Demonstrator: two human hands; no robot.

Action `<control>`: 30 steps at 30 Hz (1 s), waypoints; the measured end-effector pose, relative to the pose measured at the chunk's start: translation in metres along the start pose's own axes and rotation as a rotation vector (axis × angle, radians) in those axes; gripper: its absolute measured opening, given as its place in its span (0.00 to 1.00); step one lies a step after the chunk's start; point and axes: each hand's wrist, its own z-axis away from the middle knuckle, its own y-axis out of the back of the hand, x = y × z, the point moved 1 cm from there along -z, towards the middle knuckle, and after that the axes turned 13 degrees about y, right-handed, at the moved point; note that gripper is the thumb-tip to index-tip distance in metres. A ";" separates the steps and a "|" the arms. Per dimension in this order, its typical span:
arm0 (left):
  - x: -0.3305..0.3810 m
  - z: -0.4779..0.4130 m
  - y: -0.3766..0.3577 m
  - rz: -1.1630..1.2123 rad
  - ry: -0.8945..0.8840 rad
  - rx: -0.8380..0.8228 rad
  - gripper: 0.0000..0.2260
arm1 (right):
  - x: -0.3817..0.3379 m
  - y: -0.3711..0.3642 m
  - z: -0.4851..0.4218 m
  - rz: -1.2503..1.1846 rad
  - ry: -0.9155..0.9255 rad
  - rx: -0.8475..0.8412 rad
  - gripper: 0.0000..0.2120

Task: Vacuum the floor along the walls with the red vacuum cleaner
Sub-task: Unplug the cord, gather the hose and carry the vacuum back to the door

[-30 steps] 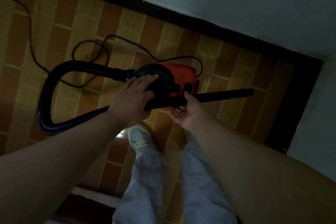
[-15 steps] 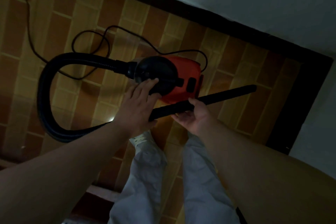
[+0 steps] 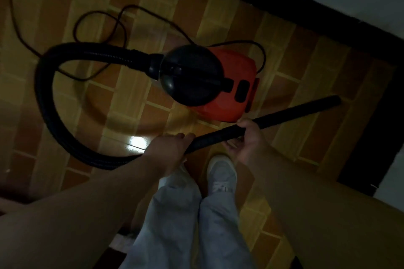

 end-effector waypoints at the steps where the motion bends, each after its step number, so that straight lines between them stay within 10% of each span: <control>1: 0.001 -0.008 -0.005 -0.011 0.013 0.029 0.24 | 0.002 0.004 -0.007 -0.011 -0.008 0.012 0.02; 30: 0.010 -0.076 -0.050 0.066 0.187 -0.023 0.25 | 0.017 0.022 -0.050 0.178 0.005 0.000 0.06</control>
